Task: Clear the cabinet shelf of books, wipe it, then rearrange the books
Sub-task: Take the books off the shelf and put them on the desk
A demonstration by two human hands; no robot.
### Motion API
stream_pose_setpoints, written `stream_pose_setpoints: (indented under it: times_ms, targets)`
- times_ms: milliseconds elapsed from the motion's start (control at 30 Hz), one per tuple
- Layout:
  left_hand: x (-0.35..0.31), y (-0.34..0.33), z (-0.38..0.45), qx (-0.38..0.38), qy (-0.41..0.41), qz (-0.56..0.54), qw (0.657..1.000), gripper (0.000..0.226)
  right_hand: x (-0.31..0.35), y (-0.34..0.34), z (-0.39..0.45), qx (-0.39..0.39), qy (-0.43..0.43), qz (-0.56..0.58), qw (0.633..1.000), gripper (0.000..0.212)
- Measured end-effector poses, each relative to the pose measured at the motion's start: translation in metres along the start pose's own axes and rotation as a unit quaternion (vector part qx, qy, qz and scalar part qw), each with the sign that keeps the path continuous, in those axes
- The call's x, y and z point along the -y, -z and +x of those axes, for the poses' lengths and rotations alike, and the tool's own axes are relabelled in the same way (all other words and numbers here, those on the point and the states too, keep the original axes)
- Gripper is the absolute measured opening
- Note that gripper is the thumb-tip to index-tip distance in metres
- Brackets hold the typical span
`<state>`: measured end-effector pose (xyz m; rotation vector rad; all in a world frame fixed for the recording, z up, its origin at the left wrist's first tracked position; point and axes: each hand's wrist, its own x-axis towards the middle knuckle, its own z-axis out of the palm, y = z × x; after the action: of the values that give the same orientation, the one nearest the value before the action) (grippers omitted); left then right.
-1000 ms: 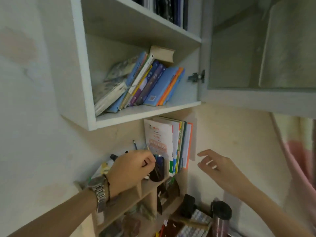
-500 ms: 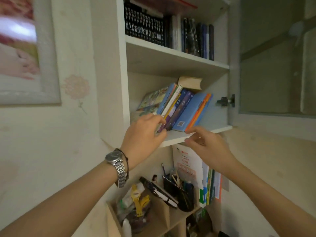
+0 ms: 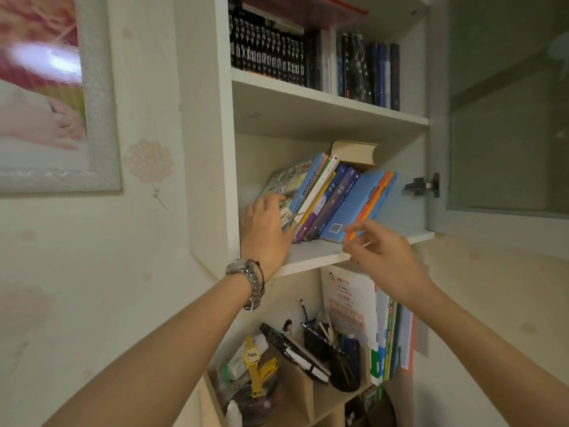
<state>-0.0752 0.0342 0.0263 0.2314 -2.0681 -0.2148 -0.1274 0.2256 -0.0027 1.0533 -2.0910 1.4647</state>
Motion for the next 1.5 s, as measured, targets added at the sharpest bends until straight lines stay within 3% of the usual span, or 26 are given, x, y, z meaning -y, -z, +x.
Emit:
stream_pose_setpoints:
  times_ms: [267, 600, 833, 1000, 1233, 1367, 1500]
  targets:
    - [0.01, -0.01, 0.006, 0.002, 0.036, 0.007, 0.999, 0.044, -0.004, -0.007, 0.004, 0.008, 0.004, 0.0, 1.0, 0.023]
    - [0.008, -0.007, 0.002, -0.045, -0.03, -0.026, 0.998, 0.035, -0.007, -0.007, -0.002, 0.01, -0.001, -0.002, 1.0, 0.021]
    - [-0.01, 0.009, -0.005, -0.076, -0.057, 0.019, 0.995, 0.033, -0.003, -0.002, -0.003, 0.005, 0.0, 0.012, 1.0, 0.02]
    - [-0.028, 0.025, -0.003, -0.063, -0.051, 0.023, 0.996, 0.036, 0.001, -0.01, -0.003, 0.0, 0.003, 0.024, 1.0, 0.019]
    - [-0.039, 0.042, -0.01, -0.028, -0.117, 0.068, 0.99, 0.041, 0.014, -0.017, -0.008, -0.004, 0.014, 0.033, 0.999, 0.024]
    - [-0.039, 0.049, -0.021, -0.033, -0.13, 0.043, 0.99, 0.037, 0.024, -0.022, -0.015, 0.015, 0.029, 0.098, 0.995, 0.034]
    - [-0.04, 0.057, -0.024, -0.058, -0.105, -0.015, 0.993, 0.034, 0.031, -0.028, -0.02, 0.065, 0.059, 0.136, 0.987, 0.063]
